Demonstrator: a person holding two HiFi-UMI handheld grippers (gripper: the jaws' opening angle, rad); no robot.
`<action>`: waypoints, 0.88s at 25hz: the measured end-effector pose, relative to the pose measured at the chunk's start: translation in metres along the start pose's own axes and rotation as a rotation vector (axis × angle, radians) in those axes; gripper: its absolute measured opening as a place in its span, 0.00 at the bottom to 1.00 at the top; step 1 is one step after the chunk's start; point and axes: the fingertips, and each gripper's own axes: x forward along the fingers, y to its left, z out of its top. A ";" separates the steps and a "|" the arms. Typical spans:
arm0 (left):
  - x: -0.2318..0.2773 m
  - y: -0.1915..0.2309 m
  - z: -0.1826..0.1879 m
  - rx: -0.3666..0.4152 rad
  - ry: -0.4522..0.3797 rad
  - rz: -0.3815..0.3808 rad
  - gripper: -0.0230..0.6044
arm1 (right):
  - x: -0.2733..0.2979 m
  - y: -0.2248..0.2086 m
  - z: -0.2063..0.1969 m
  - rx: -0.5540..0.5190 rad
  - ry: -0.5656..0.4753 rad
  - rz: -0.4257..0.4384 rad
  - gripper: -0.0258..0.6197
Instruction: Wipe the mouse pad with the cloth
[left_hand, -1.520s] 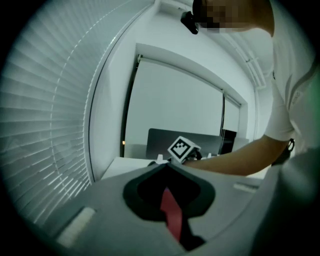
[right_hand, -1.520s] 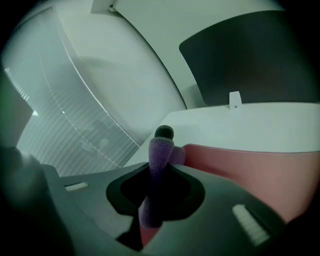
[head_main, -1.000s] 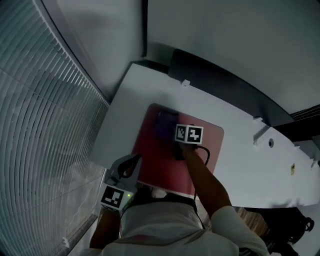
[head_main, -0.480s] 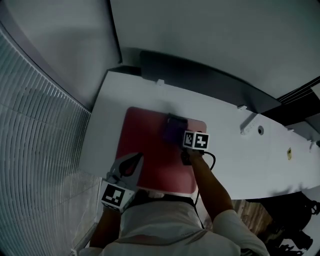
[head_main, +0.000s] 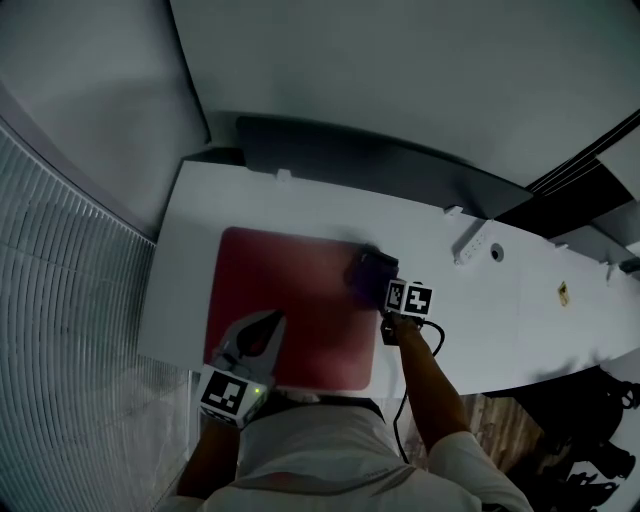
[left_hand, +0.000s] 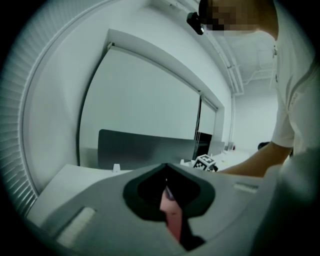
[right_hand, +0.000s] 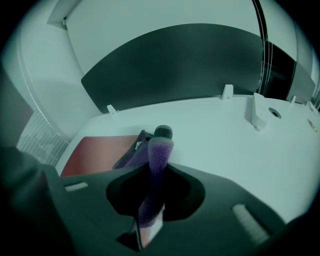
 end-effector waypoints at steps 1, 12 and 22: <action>0.002 -0.003 0.001 -0.012 -0.004 -0.004 0.04 | -0.003 -0.008 -0.002 -0.002 -0.002 -0.013 0.12; -0.006 -0.004 0.006 -0.043 -0.029 0.026 0.04 | -0.088 0.046 0.009 -0.025 -0.166 0.153 0.12; -0.076 0.036 0.002 -0.062 -0.031 0.164 0.04 | -0.077 0.252 -0.012 -0.074 -0.048 0.556 0.12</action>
